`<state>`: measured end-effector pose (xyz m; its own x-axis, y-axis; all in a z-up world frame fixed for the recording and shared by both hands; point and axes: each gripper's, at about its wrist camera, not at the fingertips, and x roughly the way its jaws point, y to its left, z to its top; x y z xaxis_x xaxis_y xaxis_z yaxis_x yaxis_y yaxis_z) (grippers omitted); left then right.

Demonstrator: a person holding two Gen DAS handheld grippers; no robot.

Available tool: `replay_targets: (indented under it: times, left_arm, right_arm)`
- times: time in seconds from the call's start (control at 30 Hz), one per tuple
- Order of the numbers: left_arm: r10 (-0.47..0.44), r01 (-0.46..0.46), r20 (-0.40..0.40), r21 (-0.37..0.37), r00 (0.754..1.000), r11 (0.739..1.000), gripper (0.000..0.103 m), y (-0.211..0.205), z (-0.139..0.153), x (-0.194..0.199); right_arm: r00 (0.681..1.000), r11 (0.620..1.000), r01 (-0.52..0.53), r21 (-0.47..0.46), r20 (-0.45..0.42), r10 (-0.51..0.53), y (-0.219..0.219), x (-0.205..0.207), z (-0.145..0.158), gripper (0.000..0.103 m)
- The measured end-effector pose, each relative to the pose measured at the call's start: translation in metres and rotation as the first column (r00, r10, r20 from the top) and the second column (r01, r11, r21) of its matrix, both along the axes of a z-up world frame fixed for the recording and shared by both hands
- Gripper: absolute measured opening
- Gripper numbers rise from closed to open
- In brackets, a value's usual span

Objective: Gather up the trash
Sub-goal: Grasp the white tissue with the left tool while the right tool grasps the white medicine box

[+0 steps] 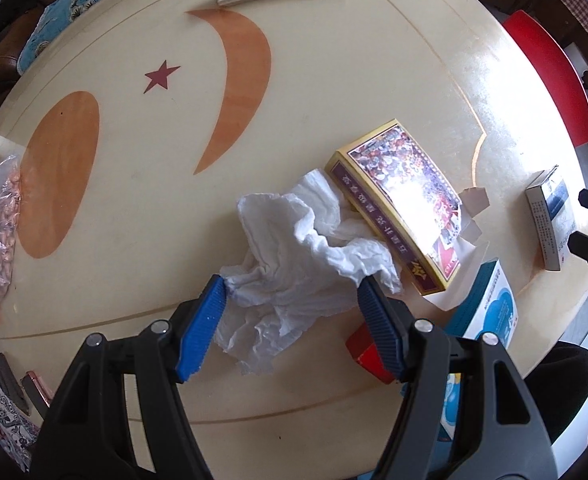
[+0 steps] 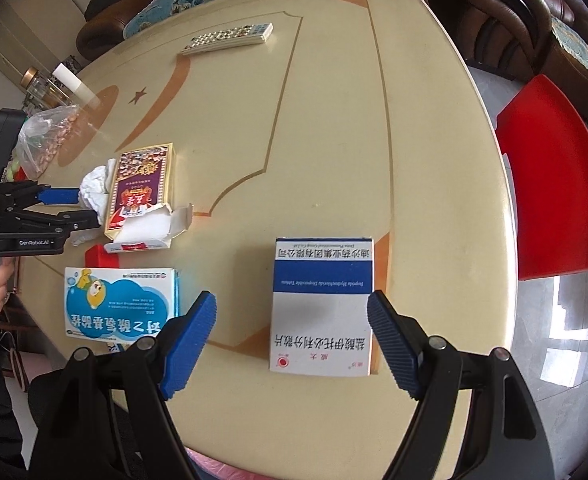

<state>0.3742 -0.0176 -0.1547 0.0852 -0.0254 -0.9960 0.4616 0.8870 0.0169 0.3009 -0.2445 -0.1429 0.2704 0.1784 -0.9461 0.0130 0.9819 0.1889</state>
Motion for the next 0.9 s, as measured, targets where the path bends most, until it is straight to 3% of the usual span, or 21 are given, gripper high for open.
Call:
replay_targets:
  times: [0.7, 0.9]
  left_arm:
    - [0.012, -0.012, -0.027, -0.005, 1.000, 1.000, 0.074, -0.001, -0.036, 0.033]
    - [0.021, -0.022, -0.022, -0.009, 1.000, 1.000, 0.080, 0.007, -0.041, 0.035]
  right_arm:
    - [0.999, 1.000, 0.012, -0.006, -0.048, -0.013, -0.001, 0.004, -0.031, 0.076]
    - [0.999, 1.000, -0.002, -0.011, -0.038, 0.002, 0.003, 0.004, -0.032, 0.083]
